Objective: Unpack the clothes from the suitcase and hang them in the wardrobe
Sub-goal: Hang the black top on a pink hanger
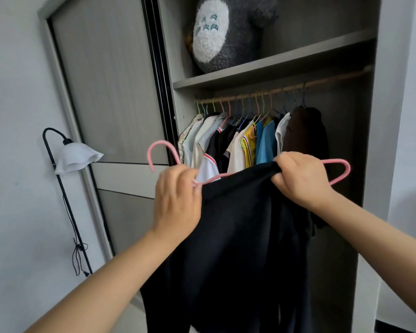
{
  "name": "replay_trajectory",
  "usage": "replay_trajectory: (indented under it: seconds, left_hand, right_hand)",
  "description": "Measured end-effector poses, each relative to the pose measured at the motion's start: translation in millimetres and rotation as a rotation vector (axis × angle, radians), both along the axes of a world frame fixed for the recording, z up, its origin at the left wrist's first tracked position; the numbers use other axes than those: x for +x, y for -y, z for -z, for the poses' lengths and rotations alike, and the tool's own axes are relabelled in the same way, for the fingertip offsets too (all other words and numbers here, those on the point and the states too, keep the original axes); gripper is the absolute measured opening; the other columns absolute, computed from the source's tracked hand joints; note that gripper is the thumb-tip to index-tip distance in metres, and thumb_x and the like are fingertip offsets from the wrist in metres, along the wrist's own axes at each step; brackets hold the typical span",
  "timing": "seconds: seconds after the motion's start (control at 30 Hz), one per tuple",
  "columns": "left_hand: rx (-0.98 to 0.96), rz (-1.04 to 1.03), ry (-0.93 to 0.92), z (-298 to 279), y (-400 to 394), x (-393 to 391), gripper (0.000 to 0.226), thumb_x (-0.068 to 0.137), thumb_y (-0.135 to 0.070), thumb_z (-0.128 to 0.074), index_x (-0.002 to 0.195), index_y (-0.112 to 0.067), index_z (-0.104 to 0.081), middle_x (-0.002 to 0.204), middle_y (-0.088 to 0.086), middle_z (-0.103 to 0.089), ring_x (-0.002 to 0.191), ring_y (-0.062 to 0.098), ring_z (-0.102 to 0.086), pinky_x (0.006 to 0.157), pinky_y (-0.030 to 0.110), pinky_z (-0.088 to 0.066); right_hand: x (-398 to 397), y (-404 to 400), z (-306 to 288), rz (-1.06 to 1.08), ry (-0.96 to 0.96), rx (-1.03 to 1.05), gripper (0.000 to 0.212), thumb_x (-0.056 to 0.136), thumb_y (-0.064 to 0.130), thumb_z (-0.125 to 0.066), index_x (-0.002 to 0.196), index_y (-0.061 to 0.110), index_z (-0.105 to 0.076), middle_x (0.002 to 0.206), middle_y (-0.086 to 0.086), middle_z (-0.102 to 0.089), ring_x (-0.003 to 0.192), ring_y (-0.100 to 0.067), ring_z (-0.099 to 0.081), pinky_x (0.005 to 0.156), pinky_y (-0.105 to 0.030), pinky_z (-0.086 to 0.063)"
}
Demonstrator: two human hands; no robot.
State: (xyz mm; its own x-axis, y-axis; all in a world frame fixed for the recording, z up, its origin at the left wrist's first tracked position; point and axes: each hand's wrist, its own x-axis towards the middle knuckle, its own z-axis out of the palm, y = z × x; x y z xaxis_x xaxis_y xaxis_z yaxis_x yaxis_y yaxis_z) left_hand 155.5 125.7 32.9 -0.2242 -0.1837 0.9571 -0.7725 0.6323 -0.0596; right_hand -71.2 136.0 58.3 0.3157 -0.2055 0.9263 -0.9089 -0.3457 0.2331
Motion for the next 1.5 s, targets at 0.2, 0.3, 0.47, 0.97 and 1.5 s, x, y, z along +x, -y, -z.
replay_trajectory:
  seconds: [0.2, 0.3, 0.47, 0.97, 1.5]
  left_hand:
    - [0.309, -0.229, 0.366, -3.6, -16.2, -29.4, 0.027, 0.097, -0.024, -0.033, 0.082, -0.008, -0.05, 0.068, 0.0, -0.059, 0.059, 0.024, -0.057, 0.053, 0.028, -0.034]
    - [0.375, -0.135, 0.373, 9.5, -13.5, -28.1, 0.026, 0.095, -0.023, -0.034, 0.072, -0.012, -0.041, 0.05, -0.002, -0.048, 0.037, 0.019, -0.049, 0.037, 0.023, -0.018]
    - [0.423, 0.058, 0.185, 5.5, 6.7, -16.5, 0.036, 0.079, -0.051, -0.023, 0.067, -0.02, -0.037, 0.042, -0.009, -0.037, 0.036, 0.019, -0.042, 0.039, 0.02, -0.022]
    - [0.557, 0.192, 0.404, 31.0, 18.9, -40.8, 0.045, 0.072, -0.06, -0.003, 0.071, -0.023, -0.03, 0.046, -0.008, -0.03, 0.04, 0.01, -0.029, 0.044, 0.026, -0.022]
    - [0.813, 0.018, 0.616, 26.7, 7.3, -48.9, 0.034, 0.098, -0.035, -0.026, 0.064, -0.028, -0.023, 0.056, -0.005, -0.036, 0.049, 0.012, -0.034, 0.049, 0.028, -0.026]
  right_hand:
    - [7.6, -2.9, -0.4, -0.019, -0.069, -0.001, 0.026, 0.07, 0.014, -0.041, 0.053, -0.002, -0.052, 0.046, -0.012, -0.05, 0.035, -0.028, -0.049, 0.033, -0.022, -0.036]
    - [-1.0, -9.9, 4.7, -0.111, -0.143, 0.087, 0.025, 0.072, 0.011, -0.042, 0.068, -0.003, -0.061, 0.065, -0.015, -0.063, 0.06, -0.028, -0.057, 0.053, -0.035, -0.048]
    - [-5.6, -50.8, 26.7, -0.634, 0.169, 0.45, 0.021, 0.083, 0.013, -0.038, 0.097, 0.019, -0.052, 0.094, 0.011, -0.06, 0.088, 0.001, -0.055, 0.08, -0.008, -0.042]
    - [-68.8, -75.4, 44.4, -0.633, 1.017, 0.31, 0.005, 0.071, 0.047, -0.055, 0.075, 0.044, -0.052, 0.059, 0.007, -0.057, 0.047, -0.004, -0.055, 0.049, -0.011, -0.043]
    - [-100.5, -67.2, 41.7, -0.318, 0.226, 0.517, 0.046, 0.091, 0.054, -0.028, 0.06, 0.026, -0.046, 0.049, 0.009, -0.039, 0.047, 0.004, -0.047, 0.049, -0.004, -0.034]
